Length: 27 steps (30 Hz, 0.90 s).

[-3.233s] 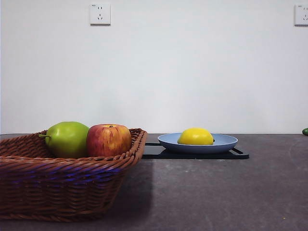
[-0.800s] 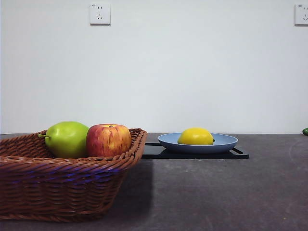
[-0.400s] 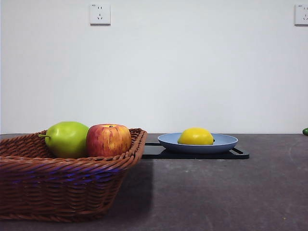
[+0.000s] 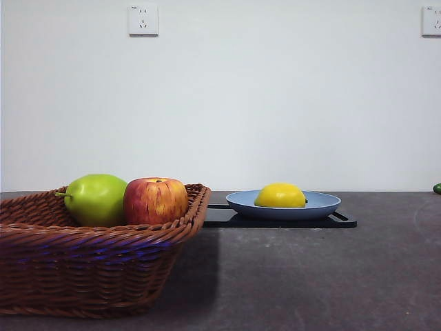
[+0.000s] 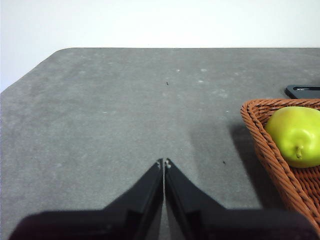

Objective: Take the lemon from the basket,put the lemon in the plate,hand out the plate

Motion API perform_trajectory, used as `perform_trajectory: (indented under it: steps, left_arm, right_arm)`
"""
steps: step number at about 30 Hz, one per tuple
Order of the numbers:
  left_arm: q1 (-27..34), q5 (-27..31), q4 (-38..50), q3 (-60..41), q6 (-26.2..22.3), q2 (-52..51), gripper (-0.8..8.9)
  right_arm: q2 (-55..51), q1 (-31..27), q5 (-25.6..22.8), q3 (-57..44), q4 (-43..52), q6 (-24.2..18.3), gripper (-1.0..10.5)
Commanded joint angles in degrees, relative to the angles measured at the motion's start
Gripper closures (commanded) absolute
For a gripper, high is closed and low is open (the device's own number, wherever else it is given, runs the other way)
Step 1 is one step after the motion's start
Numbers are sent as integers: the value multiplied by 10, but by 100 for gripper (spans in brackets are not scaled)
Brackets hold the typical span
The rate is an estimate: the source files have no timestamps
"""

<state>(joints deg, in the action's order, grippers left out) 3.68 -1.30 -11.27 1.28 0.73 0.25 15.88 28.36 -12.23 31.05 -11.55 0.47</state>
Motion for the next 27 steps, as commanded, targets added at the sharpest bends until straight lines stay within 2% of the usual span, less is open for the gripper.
perform_trajectory:
  steps: [1,5,9,16,20,27]
  left_arm:
    - [2,-4,1,-6,6,-1,804]
    - [2,-4,1,-6,6,-1,804]
    - [2,-4,1,-6,6,-1,804]
    - [2,-4,1,-6,6,-1,804]
    - [2,-3,1,-6,6,-1,804]
    - [2,-3,1,-6,6,-1,804]
  right_arm:
    - [1,3,-3,5,5,-63,943]
    - [-21,-7,-1,-3,-52,-98,943]
    - [-65,-79,18,-64,-60,-110,943]
    - [-132,-234,179,-213,-4,-91,943]
    - [-155,-268,198,-272,37,-69,943]
    - [-158,-281,196,-304,38,-58,943]
